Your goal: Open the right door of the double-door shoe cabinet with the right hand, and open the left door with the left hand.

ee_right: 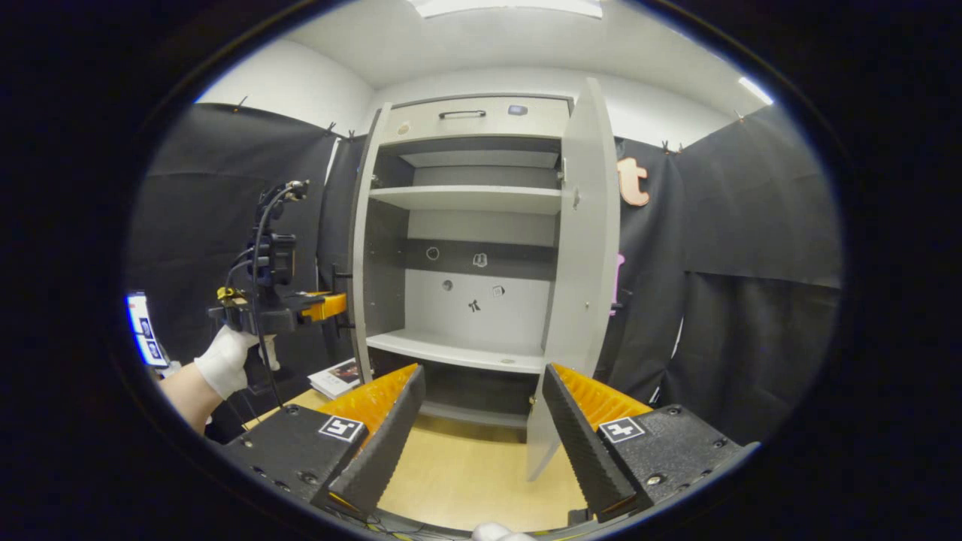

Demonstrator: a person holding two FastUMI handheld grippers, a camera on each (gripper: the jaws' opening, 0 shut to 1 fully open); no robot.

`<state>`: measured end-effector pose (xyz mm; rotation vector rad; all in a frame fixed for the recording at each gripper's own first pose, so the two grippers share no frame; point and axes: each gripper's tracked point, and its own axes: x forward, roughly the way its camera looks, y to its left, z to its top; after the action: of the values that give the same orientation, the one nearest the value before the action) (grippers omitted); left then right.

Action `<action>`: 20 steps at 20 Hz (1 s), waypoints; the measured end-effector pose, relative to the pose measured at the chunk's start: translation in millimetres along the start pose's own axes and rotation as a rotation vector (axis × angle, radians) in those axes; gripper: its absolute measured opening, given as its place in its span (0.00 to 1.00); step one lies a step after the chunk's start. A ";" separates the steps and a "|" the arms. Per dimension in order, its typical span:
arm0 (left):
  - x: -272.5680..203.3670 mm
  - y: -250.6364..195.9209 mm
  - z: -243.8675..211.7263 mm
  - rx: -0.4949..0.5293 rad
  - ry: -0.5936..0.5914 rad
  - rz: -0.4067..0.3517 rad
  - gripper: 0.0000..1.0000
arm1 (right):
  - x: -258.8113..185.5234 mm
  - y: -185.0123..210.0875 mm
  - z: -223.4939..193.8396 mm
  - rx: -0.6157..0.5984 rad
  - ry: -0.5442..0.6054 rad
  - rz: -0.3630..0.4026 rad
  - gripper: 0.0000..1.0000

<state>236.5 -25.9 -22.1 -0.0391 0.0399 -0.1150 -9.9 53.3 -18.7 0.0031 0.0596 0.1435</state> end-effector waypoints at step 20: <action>-27.4 117.4 -6.5 -0.011 -0.020 0.059 0.00 | 1.9 55.1 3.6 -0.010 -0.009 0.054 0.99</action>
<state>222.4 93.6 -32.4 -0.0499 0.0214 -0.0549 -15.6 108.1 -14.8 -0.0049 0.0494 0.1973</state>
